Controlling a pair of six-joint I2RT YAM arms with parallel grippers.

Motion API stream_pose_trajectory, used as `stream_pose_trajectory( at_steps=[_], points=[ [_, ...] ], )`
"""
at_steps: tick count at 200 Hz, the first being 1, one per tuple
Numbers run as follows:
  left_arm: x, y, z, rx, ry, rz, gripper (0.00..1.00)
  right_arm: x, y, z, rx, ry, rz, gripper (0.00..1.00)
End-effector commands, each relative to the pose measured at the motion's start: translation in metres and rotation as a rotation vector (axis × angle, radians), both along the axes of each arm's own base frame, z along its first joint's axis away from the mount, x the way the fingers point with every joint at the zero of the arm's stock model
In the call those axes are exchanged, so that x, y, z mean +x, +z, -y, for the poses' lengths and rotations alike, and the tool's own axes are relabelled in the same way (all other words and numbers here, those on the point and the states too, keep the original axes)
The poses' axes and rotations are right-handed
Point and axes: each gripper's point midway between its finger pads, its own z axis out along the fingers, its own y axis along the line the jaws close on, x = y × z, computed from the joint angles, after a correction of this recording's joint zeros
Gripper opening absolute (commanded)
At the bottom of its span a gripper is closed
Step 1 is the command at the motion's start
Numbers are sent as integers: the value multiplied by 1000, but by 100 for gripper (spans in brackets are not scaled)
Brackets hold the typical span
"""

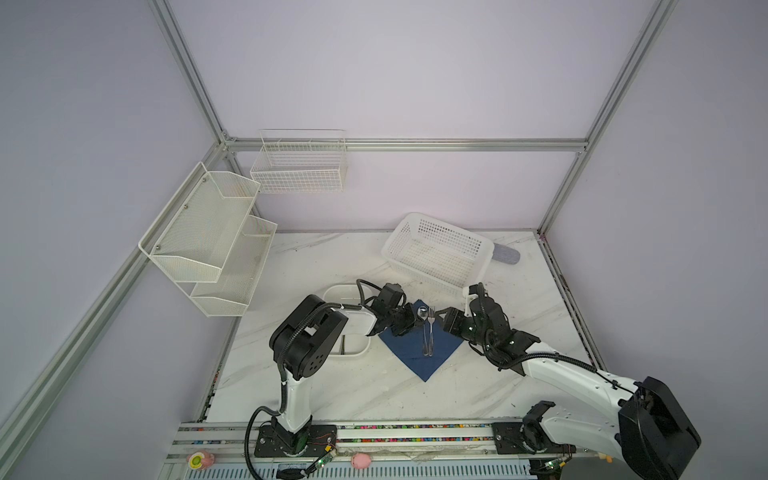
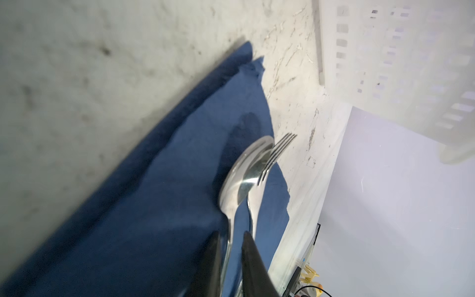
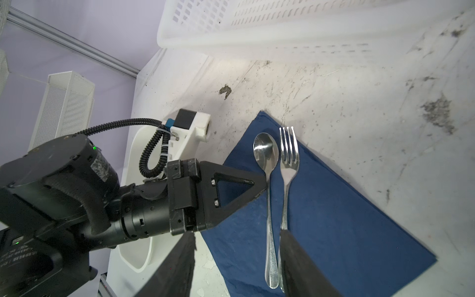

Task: Place the utensils on the paper napkin and roll it up
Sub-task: 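Lower the spoon onto the napkin beside the fork with the left gripper, then release the spoon and move the left gripper over the knife in the tub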

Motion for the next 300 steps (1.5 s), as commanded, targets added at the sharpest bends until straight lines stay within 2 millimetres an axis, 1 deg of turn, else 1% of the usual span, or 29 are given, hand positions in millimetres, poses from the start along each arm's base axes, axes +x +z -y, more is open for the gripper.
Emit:
stream_pose_trajectory(
  at_steps=[1,21,37,45,64,80,104,130,144,149,151,160,177,190,196,197,200,213,230,255,266,278,300],
  points=[
    [-3,1,-5,30,6,1,18,4,10,-2,27,-7,21,55],
    [-1,12,-8,48,5,30,20,5,12,-3,27,-2,23,55],
    [1,26,-11,66,13,65,25,6,17,-4,29,3,36,55],
    [3,33,-13,75,18,79,26,7,21,-5,30,6,46,55],
    [7,56,-18,94,27,134,27,9,29,-8,44,12,55,55],
    [11,77,-28,132,53,199,27,10,36,-14,56,34,53,55],
    [14,101,-60,248,112,296,28,11,43,-23,43,92,70,55],
    [12,122,-101,391,170,364,29,13,60,-38,71,158,103,55],
    [8,130,-132,486,228,371,29,13,66,-48,76,204,114,55],
    [9,129,-143,522,249,366,31,12,66,-52,75,217,113,55],
    [7,138,-148,521,263,382,31,12,67,-53,75,224,115,55],
    [4,143,-165,555,282,391,32,11,68,-62,69,251,118,55],
    [-3,145,-190,595,310,392,33,6,68,-81,47,297,122,55],
    [-9,144,-208,613,334,388,34,2,64,-96,21,330,119,55],
    [-11,143,-216,620,346,382,35,0,68,-101,18,342,132,55],
    [-12,142,-217,620,348,380,35,1,63,-103,10,345,124,55],
    [-13,142,-220,622,353,379,36,1,59,-106,0,352,117,55],
    [-19,135,-233,630,358,359,40,-1,55,-118,-22,382,117,55],
    [-25,123,-246,645,330,316,42,-2,52,-132,-46,418,119,55],
    [-32,105,-255,682,250,233,43,-5,49,-150,-84,469,124,55],
    [-33,98,-253,682,201,210,43,-6,47,-155,-99,480,126,55],
    [-33,89,-251,684,174,176,42,-6,42,-157,-133,467,127,54],
    [-30,75,-242,674,92,132,42,-6,40,-163,-139,463,135,54]
  ],
)
